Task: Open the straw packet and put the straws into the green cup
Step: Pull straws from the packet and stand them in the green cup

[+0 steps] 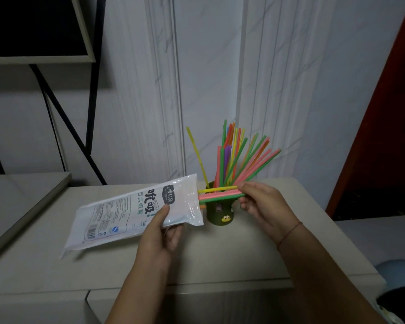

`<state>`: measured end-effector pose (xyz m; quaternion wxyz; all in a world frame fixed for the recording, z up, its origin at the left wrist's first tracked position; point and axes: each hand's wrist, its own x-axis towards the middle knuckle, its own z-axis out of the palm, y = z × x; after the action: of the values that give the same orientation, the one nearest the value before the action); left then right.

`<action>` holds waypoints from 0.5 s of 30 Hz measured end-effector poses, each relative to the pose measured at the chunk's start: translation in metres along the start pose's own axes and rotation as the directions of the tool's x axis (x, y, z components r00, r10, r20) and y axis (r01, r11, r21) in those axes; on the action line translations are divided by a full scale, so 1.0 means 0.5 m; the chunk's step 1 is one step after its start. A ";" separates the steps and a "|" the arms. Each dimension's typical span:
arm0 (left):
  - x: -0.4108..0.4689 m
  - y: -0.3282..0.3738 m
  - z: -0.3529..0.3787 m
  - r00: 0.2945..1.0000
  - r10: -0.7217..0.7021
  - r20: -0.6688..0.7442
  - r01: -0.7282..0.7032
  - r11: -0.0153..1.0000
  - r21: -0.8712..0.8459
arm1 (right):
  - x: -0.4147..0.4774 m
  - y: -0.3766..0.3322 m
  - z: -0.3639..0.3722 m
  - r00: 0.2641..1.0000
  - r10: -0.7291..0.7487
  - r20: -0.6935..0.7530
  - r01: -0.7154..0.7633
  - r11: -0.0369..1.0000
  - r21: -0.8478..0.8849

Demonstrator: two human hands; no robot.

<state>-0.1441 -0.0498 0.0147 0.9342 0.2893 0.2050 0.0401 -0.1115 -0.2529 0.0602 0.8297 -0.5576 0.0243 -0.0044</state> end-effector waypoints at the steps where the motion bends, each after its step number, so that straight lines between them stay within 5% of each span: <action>1: 0.000 -0.002 0.001 1.000 -0.003 -0.010 0.003 1.000 -0.002 | -0.001 0.003 0.005 0.999 0.025 0.025 -0.027 0.997 0.077; 5: -0.006 -0.014 0.009 1.000 -0.014 -0.026 0.014 1.000 -0.014 | -0.009 0.027 0.037 0.984 0.110 0.142 -0.145 0.953 0.267; 15: -0.008 -0.010 0.015 0.999 0.013 -0.043 -0.017 0.996 -0.084 | -0.003 0.002 0.019 0.999 0.024 0.027 -0.029 0.986 0.165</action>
<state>-0.1447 -0.0586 0.0189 0.9407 0.2502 0.2207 0.0619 -0.1126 -0.2435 0.0630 0.8733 -0.4865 0.0208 0.0117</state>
